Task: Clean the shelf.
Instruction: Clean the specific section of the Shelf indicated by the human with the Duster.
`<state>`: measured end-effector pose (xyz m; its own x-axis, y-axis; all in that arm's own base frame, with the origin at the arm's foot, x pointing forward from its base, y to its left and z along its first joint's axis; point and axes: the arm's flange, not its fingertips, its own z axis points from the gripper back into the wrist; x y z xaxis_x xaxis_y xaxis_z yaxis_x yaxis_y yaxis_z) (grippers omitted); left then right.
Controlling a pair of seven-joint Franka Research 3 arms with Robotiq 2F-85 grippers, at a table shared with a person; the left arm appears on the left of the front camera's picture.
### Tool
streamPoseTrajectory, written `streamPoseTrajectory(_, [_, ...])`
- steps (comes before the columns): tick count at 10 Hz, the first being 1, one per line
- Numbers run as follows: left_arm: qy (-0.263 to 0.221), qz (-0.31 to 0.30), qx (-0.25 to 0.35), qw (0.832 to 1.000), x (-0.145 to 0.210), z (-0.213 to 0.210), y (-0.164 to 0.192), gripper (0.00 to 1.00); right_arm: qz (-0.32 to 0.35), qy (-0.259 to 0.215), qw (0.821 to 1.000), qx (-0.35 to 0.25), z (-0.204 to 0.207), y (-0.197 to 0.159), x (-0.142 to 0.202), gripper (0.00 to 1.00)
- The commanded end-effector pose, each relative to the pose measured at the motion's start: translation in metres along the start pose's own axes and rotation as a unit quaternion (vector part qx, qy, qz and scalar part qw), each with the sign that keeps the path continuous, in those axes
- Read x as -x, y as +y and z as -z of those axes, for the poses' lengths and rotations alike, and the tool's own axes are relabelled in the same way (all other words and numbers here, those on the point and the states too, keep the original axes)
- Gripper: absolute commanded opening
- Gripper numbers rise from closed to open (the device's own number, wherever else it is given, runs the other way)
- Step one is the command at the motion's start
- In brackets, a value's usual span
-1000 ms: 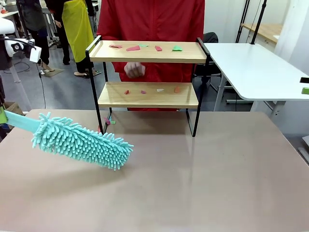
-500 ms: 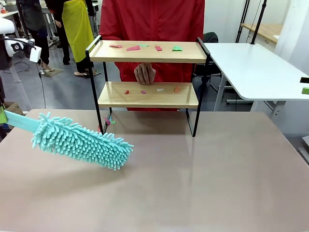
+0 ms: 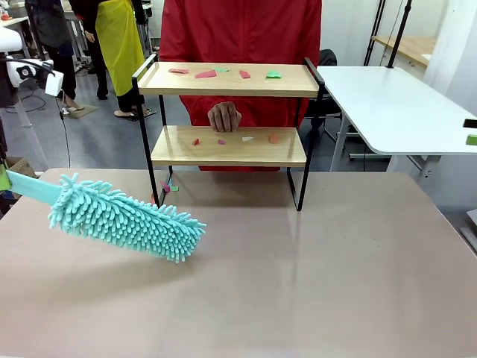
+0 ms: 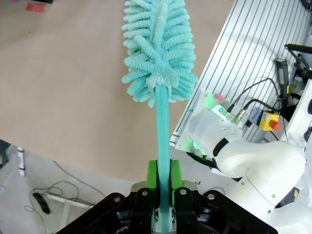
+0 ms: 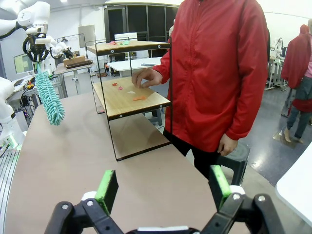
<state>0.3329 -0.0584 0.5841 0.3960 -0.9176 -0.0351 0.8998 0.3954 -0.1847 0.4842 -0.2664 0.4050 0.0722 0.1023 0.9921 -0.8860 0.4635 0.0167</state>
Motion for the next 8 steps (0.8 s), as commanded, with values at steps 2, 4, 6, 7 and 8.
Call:
streamPoseTrajectory(2, [-0.012,-0.001,0.001,1.000,0.0019,-0.0015,0.0000,0.13,-0.004,0.000,1.000,0.000,0.0009,0.0010,-0.0040,1.00])
streamPoseTrajectory(4, [-0.012,-0.001,0.001,1.000,0.0019,-0.0015,0.0000,0.13,-0.004,0.000,1.000,0.000,0.0009,0.0010,-0.0040,1.00])
streamPoseTrajectory(6, [-0.012,-0.001,0.001,1.000,0.0019,-0.0015,0.0000,0.13,-0.004,0.000,1.000,0.000,0.0009,0.0010,-0.0040,1.00])
streamPoseTrajectory(7, [-0.012,-0.001,0.001,1.000,0.0019,-0.0015,0.0000,0.13,-0.004,0.000,1.000,0.000,0.0009,0.0010,-0.0040,1.00])
streamPoseTrajectory(8, [-0.012,-0.001,0.001,1.000,0.0019,-0.0015,0.0000,0.13,-0.004,0.000,1.000,0.000,0.0009,0.0010,-0.0040,1.00])
